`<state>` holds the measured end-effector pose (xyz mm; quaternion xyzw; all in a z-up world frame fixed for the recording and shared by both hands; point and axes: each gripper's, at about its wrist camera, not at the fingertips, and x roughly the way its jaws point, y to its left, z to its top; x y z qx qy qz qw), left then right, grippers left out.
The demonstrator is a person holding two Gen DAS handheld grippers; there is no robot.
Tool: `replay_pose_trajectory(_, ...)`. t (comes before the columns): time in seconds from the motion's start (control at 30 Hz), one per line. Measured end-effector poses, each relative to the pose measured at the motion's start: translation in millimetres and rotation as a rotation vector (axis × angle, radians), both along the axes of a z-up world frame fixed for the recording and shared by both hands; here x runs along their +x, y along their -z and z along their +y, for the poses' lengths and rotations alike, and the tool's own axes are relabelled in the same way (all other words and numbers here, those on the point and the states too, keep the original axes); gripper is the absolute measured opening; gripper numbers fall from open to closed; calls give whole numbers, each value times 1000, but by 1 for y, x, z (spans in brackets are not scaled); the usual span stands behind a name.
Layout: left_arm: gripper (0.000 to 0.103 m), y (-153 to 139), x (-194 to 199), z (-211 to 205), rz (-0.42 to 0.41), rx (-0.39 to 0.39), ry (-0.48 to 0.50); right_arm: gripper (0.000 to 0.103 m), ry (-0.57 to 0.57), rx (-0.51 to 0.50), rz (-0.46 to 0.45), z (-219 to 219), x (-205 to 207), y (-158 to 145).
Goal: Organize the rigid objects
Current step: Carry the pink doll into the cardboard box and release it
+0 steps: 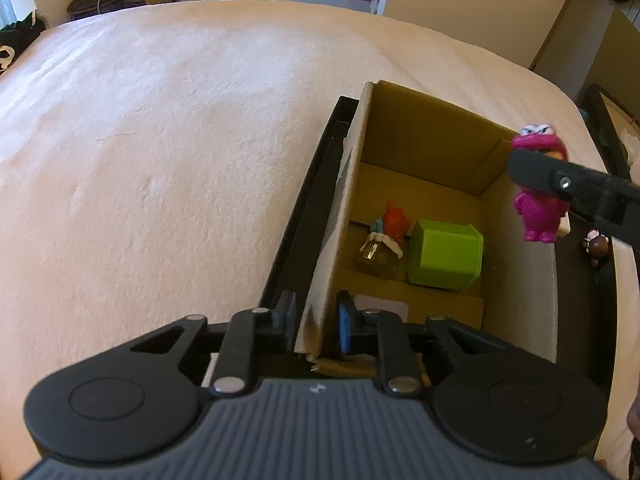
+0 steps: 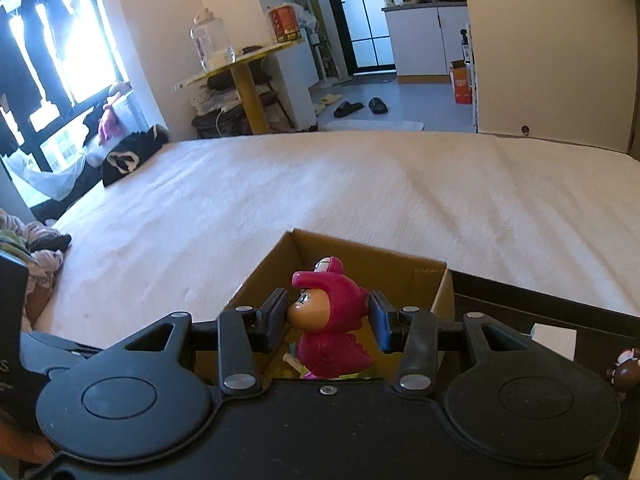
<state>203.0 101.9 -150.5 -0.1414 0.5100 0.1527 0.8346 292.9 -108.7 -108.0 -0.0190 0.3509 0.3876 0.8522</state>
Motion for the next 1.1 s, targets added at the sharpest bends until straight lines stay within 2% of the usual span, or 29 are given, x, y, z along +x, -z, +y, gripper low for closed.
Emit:
replay_pose_trajectory(0.1, 12, 1, 1, 1, 0, -10, 6, 43, -1, -6, 10, 2, -1, 5)
replay_pose_trajectory(0.47, 12, 2, 1, 7, -8, -48, 13, 44, -1, -68, -12, 28, -7, 22)
replay_pose_trajectory(0.63, 12, 3, 1, 11, -8, -63, 13, 52, 7, -82, 11, 32, -8, 29)
replay_pose_trajectory(0.83, 12, 1, -1, 13, -7, -82, 4, 52, 17, -67, 28, 18, -12, 15)
replay_pose_trajectory(1.1, 13, -6, -2, 8, 0, -57, -3, 52, 34, -70, 58, -8, -16, -2)
